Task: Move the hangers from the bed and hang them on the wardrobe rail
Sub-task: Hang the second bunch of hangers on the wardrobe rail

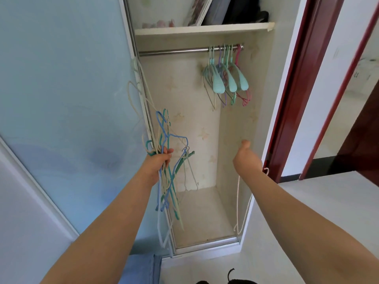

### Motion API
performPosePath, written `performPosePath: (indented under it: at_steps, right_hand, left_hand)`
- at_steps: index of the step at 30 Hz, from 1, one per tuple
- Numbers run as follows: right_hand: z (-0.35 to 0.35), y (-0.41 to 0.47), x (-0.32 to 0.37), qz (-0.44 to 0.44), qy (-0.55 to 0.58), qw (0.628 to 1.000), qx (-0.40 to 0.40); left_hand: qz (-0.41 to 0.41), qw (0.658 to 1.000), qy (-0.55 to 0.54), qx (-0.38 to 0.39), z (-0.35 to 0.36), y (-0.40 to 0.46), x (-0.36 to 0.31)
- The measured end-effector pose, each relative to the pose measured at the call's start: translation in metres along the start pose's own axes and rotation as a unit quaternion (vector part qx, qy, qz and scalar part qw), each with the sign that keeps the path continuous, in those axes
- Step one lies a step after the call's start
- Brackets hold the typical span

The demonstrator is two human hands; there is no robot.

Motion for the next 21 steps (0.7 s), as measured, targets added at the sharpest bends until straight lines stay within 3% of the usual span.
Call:
performPosePath:
  at_steps: [3, 6, 10, 15, 19, 21]
  right_hand:
    - [-0.013, 0.004, 0.0, -0.001, 0.024, 1.0, -0.019]
    - [-0.033, 0.009, 0.008, -0.055, 0.14, 0.988, -0.029]
    - [-0.058, 0.011, 0.034, -0.115, 0.388, 0.914, 0.031]
    - [-0.077, 0.012, 0.067, -0.182, 0.245, 0.942, 0.139]
    - [-0.092, 0.006, 0.072, -0.219, 0.342, 0.887, 0.219]
    - [-0.097, 0.006, 0.074, -0.192, 0.414, 0.865, 0.211]
  left_hand:
    - [0.011, 1.0, 0.018, -0.015, 0.003, -0.002, 0.001]
    - [0.01, 1.0, 0.025, -0.015, 0.005, -0.003, 0.001]
    - [-0.002, 1.0, 0.017, -0.017, 0.007, -0.004, 0.001]
    - [-0.014, 1.0, -0.004, -0.012, 0.011, -0.007, 0.004]
    - [-0.019, 1.0, -0.008, -0.014, 0.014, -0.009, 0.006]
    - [-0.016, 1.0, -0.004, -0.019, 0.015, -0.009, 0.007]
Point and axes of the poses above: each hand's wrist, its own y-axis towards the middle knuckle, its own z-axis out of the palm, x = y × z, the point moved 1 cm from there along y, towards the middle knuckle, and after that the axes turned 6 degrees about -y, right-handed, at the moved point
